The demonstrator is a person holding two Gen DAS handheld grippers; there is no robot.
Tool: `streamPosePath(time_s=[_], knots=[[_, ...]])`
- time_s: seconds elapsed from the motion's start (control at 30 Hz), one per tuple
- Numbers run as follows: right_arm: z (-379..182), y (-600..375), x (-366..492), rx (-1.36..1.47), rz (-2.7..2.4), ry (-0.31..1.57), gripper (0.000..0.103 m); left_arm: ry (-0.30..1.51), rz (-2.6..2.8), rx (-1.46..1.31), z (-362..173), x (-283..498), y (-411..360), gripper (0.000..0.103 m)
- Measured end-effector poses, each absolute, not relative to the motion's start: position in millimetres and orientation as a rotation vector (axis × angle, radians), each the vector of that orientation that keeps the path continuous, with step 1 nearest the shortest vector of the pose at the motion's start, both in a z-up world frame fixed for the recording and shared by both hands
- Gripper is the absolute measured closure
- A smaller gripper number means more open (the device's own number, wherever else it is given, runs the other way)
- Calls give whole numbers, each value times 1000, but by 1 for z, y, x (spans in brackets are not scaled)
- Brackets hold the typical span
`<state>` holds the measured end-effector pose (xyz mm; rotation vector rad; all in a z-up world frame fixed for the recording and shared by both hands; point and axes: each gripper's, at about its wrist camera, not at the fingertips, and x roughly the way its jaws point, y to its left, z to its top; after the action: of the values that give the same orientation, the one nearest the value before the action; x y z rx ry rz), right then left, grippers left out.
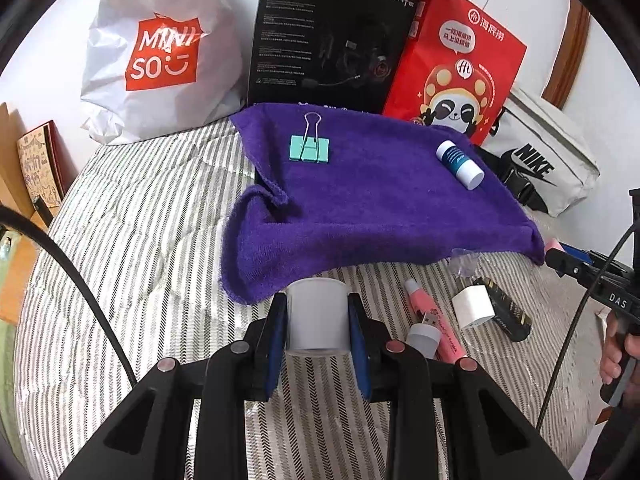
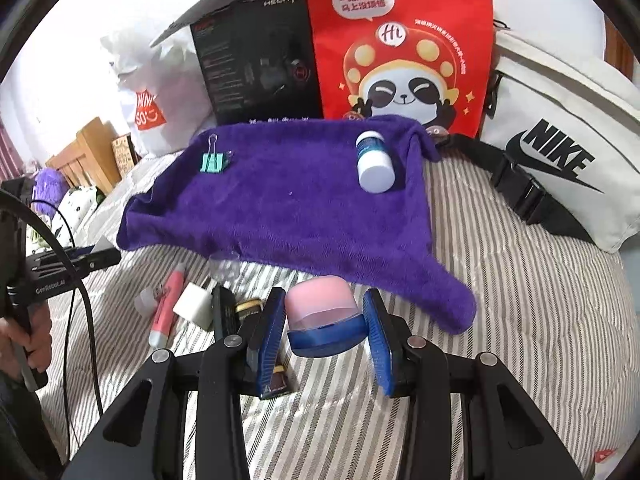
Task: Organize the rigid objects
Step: 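Carry the pink-lidded jar onto the towel and open the right tool while the left tool holds the white cup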
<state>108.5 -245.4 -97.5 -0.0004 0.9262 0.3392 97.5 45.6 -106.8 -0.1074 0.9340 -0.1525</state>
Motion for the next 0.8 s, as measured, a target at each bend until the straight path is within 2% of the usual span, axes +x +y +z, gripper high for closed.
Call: streamPosePath(time_s=[0.8], knots=[[-101, -244, 192, -23, 222, 941, 63, 931, -147, -155, -107, 108, 65, 75]])
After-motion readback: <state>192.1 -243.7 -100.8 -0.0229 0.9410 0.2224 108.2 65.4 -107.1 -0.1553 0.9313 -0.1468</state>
